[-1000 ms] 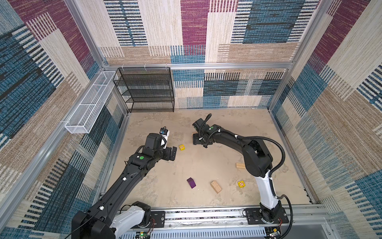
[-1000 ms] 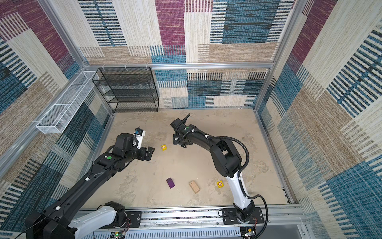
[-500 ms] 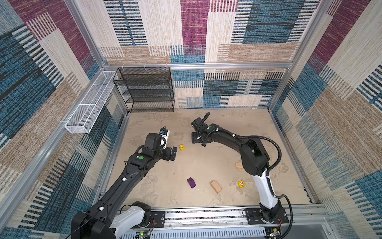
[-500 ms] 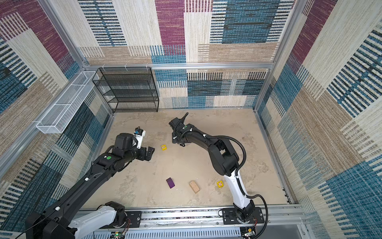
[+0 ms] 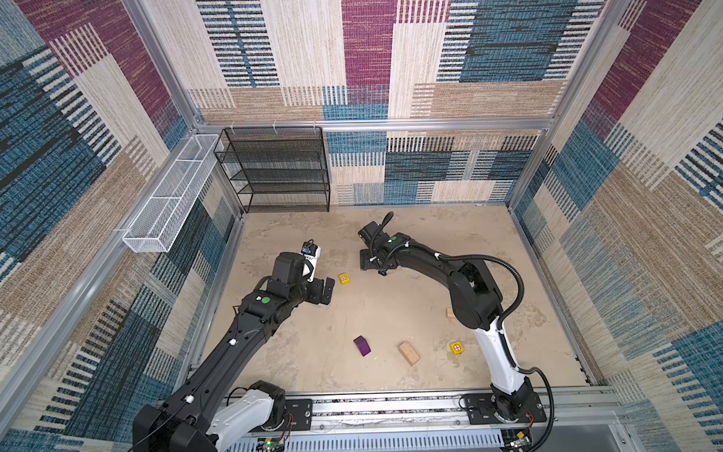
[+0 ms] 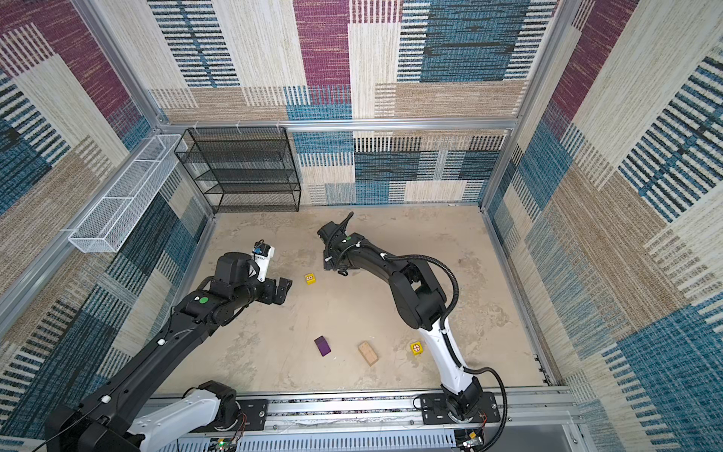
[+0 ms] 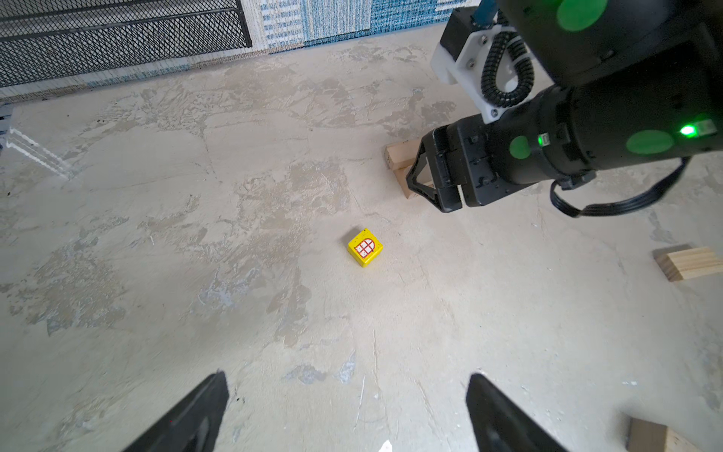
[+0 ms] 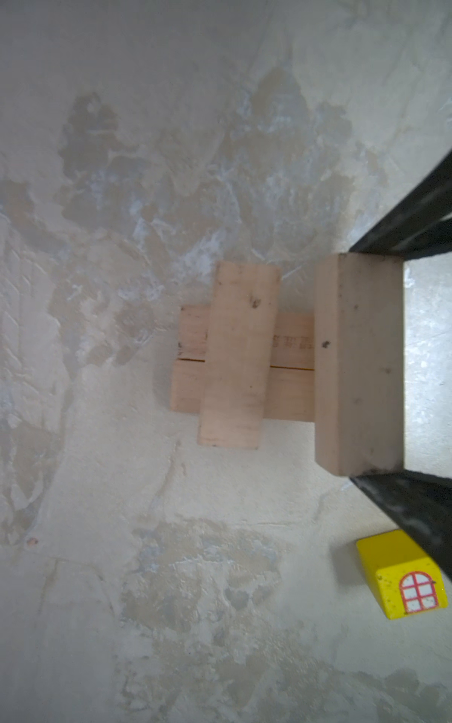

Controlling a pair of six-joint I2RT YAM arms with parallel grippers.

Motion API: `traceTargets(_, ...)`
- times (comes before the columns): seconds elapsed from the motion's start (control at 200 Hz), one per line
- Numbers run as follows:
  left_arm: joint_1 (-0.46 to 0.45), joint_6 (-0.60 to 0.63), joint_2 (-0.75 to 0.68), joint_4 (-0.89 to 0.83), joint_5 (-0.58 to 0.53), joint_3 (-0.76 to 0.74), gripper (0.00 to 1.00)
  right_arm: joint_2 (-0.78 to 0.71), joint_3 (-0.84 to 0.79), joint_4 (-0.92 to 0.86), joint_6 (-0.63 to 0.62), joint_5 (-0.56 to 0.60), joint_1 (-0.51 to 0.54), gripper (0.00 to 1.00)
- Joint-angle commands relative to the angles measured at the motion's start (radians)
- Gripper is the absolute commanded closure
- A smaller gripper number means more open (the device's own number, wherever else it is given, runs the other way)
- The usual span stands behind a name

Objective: Build the wood block tower
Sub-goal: 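Lower the held block beside the crosswise top block with the right gripper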

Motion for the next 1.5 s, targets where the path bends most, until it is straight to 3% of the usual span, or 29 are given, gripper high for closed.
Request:
traceTargets(0.0,0.001,0.016,-0.005,-0.006,-0.005,0.004,0.0,0.021,0.033,-0.015,-0.01,-0.001,0.0,0.41)
traceTargets(0.451,0.0,0.02,-0.013,-0.009,-0.008,0.001,0.0,0.088,0.117,-0.06,0.003,0.01,0.0,0.35)
traceTargets(0.681,0.0,0.021,-0.012,-0.009,-0.008,0.001,0.0,0.084,0.123,-0.079,0.012,0.023,0.001,0.15)
traceTargets(0.846,-0.001,0.023,-0.007,-0.009,-0.014,0.003,0.0,0.061,0.119,-0.087,0.015,0.027,0.0,0.09)
traceTargets(1.187,0.0,0.014,0.009,-0.003,-0.049,0.0,0.0,-0.044,0.057,-0.057,-0.01,0.01,0.0,0.09)
traceTargets(1.497,0.001,-0.025,0.1,0.004,-0.053,0.079,0.04,-0.257,-0.193,0.167,-0.184,-0.04,0.001,0.19)
